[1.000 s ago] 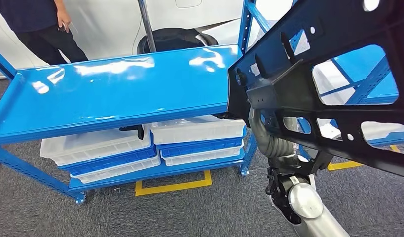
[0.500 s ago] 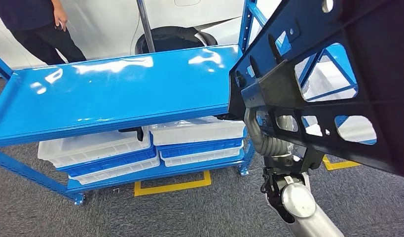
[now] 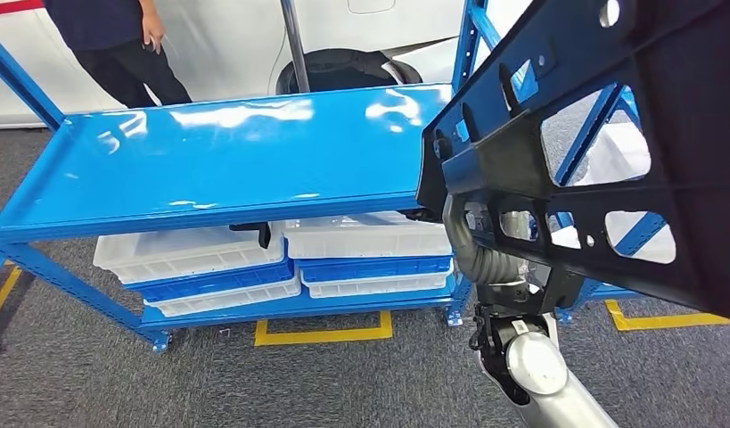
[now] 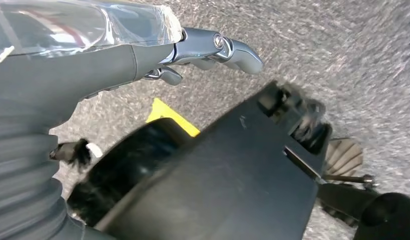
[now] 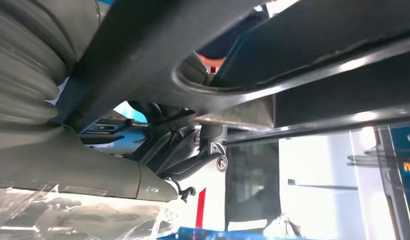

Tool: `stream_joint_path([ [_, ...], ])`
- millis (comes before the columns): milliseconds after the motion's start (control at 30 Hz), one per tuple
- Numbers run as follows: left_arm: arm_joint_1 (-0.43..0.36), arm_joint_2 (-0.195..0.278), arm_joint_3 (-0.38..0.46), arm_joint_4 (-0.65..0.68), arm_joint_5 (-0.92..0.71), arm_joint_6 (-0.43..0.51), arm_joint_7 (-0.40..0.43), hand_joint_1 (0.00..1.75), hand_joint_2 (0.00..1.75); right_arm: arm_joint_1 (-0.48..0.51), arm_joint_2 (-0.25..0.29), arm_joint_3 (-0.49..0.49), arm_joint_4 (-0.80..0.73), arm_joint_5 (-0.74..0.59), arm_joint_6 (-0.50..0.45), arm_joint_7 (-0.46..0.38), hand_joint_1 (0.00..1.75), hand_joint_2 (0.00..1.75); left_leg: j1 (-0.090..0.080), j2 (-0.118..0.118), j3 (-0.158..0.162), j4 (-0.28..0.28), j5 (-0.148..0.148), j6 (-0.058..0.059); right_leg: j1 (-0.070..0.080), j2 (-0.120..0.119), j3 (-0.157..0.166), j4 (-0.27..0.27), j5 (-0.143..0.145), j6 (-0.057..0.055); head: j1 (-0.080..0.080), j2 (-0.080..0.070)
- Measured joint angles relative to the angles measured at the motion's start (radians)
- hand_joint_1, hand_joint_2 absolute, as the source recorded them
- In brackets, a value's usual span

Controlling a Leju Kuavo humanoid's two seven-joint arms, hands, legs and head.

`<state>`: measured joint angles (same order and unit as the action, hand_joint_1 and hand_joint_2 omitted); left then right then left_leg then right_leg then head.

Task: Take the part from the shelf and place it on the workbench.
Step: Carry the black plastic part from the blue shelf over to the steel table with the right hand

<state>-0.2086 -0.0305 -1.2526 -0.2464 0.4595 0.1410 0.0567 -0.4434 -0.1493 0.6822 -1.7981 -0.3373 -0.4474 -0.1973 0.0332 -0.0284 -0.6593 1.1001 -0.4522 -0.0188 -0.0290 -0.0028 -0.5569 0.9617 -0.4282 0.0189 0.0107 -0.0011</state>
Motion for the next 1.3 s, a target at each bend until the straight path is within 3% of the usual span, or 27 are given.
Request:
stream_joint_path([
  [67,-0.004,0.0,0.003,0.0,0.001,0.002,-0.005,0.0,1.75,0.002,0.003,0.001,0.005,-0.003,0.001,-0.003,1.75,1.75,-0.004,0.005,-0.054,0.126,-0.047,0.003,0.008,-0.023,0.0,0.0,-0.002,-0.005,-0.002,0.0],
  [100,-0.004,0.0,0.004,0.0,0.001,0.003,-0.006,0.0,1.75,0.002,0.005,0.001,0.009,-0.005,0.002,-0.005,1.75,1.75,-0.007,0.006,-0.059,0.143,-0.046,0.007,0.011,-0.034,0.001,0.001,-0.004,-0.006,-0.002,0.0],
  [133,-0.003,0.0,0.005,0.0,0.002,0.004,-0.006,0.0,1.75,0.003,0.007,0.002,0.012,-0.008,0.003,-0.008,1.75,1.75,-0.01,0.009,-0.043,0.118,-0.028,0.012,0.014,-0.044,0.002,0.001,-0.005,-0.007,-0.002,0.0],
  [167,0.0,0.0,0.006,0.0,0.004,0.007,-0.007,0.0,1.75,0.004,0.011,0.003,0.014,-0.012,0.004,-0.013,1.75,1.75,-0.014,0.017,-0.011,0.059,0.002,0.018,0.016,-0.053,0.004,0.001,-0.007,-0.007,-0.002,0.0],
  [233,0.005,0.001,0.008,0.0,0.013,0.017,-0.008,0.0,1.75,0.008,0.018,0.003,0.017,-0.024,0.007,-0.03,1.75,1.75,-0.028,0.063,0.058,-0.079,0.048,0.033,0.021,-0.069,0.007,0.002,-0.011,-0.003,-0.002,0.0],
  [300,0.009,0.003,0.015,0.0,0.027,0.031,-0.006,0.0,1.75,0.017,0.023,0.003,0.017,-0.035,0.008,-0.044,1.75,1.75,-0.04,0.092,0.084,-0.141,0.056,0.043,0.026,-0.086,0.008,0.002,-0.015,0.004,-0.002,0.0],
  [367,0.013,0.006,0.024,0.0,0.04,0.048,0.014,0.0,1.75,0.03,0.024,0.004,0.017,-0.041,0.01,-0.051,1.75,1.75,-0.042,0.074,0.085,-0.146,0.057,0.05,0.028,-0.104,0.012,0.001,-0.019,0.013,0.0,0.0],
  [433,0.017,0.01,0.033,0.0,0.048,0.067,0.045,0.0,1.75,0.043,0.024,0.003,0.016,-0.043,0.013,-0.055,1.75,1.75,-0.037,0.051,0.089,-0.152,0.062,0.059,0.023,-0.077,0.006,0.029,-0.043,0.023,0.001,0.0],
  [500,0.019,0.012,0.043,0.001,0.056,0.082,0.07,0.0,1.75,0.055,0.021,0.003,0.015,-0.044,0.014,-0.055,1.75,1.75,-0.033,0.029,0.093,-0.154,0.064,0.067,0.019,-0.025,-0.043,0.137,-0.101,0.03,0.007,0.0],
  [567,0.022,0.015,0.053,0.001,0.069,0.093,0.091,0.0,1.75,0.071,0.016,0.002,0.014,-0.043,0.014,-0.05,1.75,1.75,-0.033,0.005,0.094,-0.154,0.063,0.071,0.019,-0.006,-0.11,0.266,-0.148,0.032,0.011,0.0],
  [600,0.023,0.017,0.058,0.001,0.078,0.098,0.101,0.0,1.75,0.079,0.013,0.002,0.013,-0.042,0.014,-0.045,1.75,1.75,-0.033,-0.009,0.094,-0.154,0.063,0.071,0.019,-0.004,-0.128,0.292,-0.146,0.03,0.011,0.0],
  [633,0.025,0.019,0.064,0.001,0.085,0.103,0.11,0.0,1.75,0.084,0.011,0.001,0.012,-0.041,0.014,-0.04,1.75,1.75,-0.034,-0.024,0.096,-0.154,0.063,0.071,0.019,-0.002,-0.126,0.278,-0.126,0.027,0.012,0.0],
  [700,0.029,0.023,0.075,0.001,0.093,0.109,0.127,0.0,1.75,0.088,0.008,0.0,0.008,-0.039,0.014,-0.034,1.75,1.75,-0.034,-0.051,0.101,-0.154,0.062,0.07,0.021,0.023,-0.072,0.154,-0.049,0.016,0.012,0.0],
  [767,0.034,0.024,0.08,0.001,0.097,0.111,0.137,0.0,1.75,0.087,0.007,-0.001,0.004,-0.037,0.014,-0.032,1.75,1.75,-0.033,-0.067,0.104,-0.154,0.062,0.069,0.022,0.065,-0.02,0.041,0.001,0.004,0.013,0.0],
  [833,0.036,0.025,0.081,0.001,0.098,0.111,0.139,0.0,1.75,0.087,0.006,-0.002,0.002,-0.036,0.014,-0.032,1.75,1.75,-0.031,-0.071,0.104,-0.154,0.061,0.068,0.022,0.086,-0.009,0.014,0.006,0.0,0.013,0.0],
  [933,0.034,0.026,0.086,0.001,0.103,0.111,0.147,0.0,1.75,0.087,0.006,-0.002,-0.001,-0.033,0.014,-0.027,1.75,1.75,-0.034,-0.082,0.1,-0.153,0.061,0.062,0.023,0.085,-0.002,0.003,0.002,0.0,0.012,0.0],
  [967,0.035,0.028,0.092,0.001,0.105,0.11,0.155,0.0,1.75,0.084,0.005,-0.002,-0.005,-0.028,0.014,-0.022,1.75,1.75,-0.034,-0.079,0.096,-0.149,0.058,0.053,0.022,0.07,0.004,-0.007,0.003,-0.003,0.013,0.0],
  [1033,0.037,0.031,0.102,0.001,0.109,0.11,0.17,0.0,1.75,0.079,0.005,-0.002,-0.014,-0.021,0.014,-0.013,1.75,1.75,-0.031,-0.044,0.07,-0.099,0.028,0.034,0.019,0.032,0.014,-0.022,0.007,-0.013,0.012,0.0],
  [1100,0.033,0.035,0.11,0.001,0.11,0.11,0.174,0.0,1.75,0.076,0.004,-0.002,-0.019,-0.018,0.014,-0.008,1.75,1.75,-0.028,-0.001,0.011,0.03,-0.035,0.017,0.016,-0.001,0.02,-0.028,0.007,-0.02,0.011,0.0],
  [1167,0.026,0.036,0.117,0.001,0.11,0.11,0.174,0.0,1.75,0.078,0.002,-0.002,-0.02,-0.018,0.014,-0.005,1.75,1.75,-0.021,0.012,-0.034,0.131,-0.068,0.006,0.015,-0.028,0.021,-0.027,0.003,-0.019,0.01,0.0],
  [1200,0.026,0.037,0.12,0.001,0.109,0.11,0.174,0.0,1.75,0.078,0.002,-0.002,-0.02,-0.018,0.015,-0.004,1.75,1.75,-0.017,0.016,-0.03,0.128,-0.059,0.001,0.013,-0.041,0.023,-0.027,0.001,-0.017,0.01,0.0],
  [1233,0.027,0.037,0.122,0.001,0.108,0.11,0.174,0.0,1.75,0.078,0.002,-0.002,-0.02,-0.018,0.015,-0.004,1.75,1.75,-0.012,0.023,-0.005,0.085,-0.033,-0.004,0.011,-0.052,0.025,-0.027,-0.001,-0.014,0.01,0.0],
  [1300,0.035,0.037,0.123,0.002,0.105,0.111,0.176,0.0,1.75,0.078,0.002,-0.002,-0.021,-0.018,0.017,-0.004,1.75,1.75,-0.01,0.068,0.071,-0.062,0.028,-0.009,0.013,-0.07,0.032,-0.025,-0.008,-0.003,0.009,0.0],
])
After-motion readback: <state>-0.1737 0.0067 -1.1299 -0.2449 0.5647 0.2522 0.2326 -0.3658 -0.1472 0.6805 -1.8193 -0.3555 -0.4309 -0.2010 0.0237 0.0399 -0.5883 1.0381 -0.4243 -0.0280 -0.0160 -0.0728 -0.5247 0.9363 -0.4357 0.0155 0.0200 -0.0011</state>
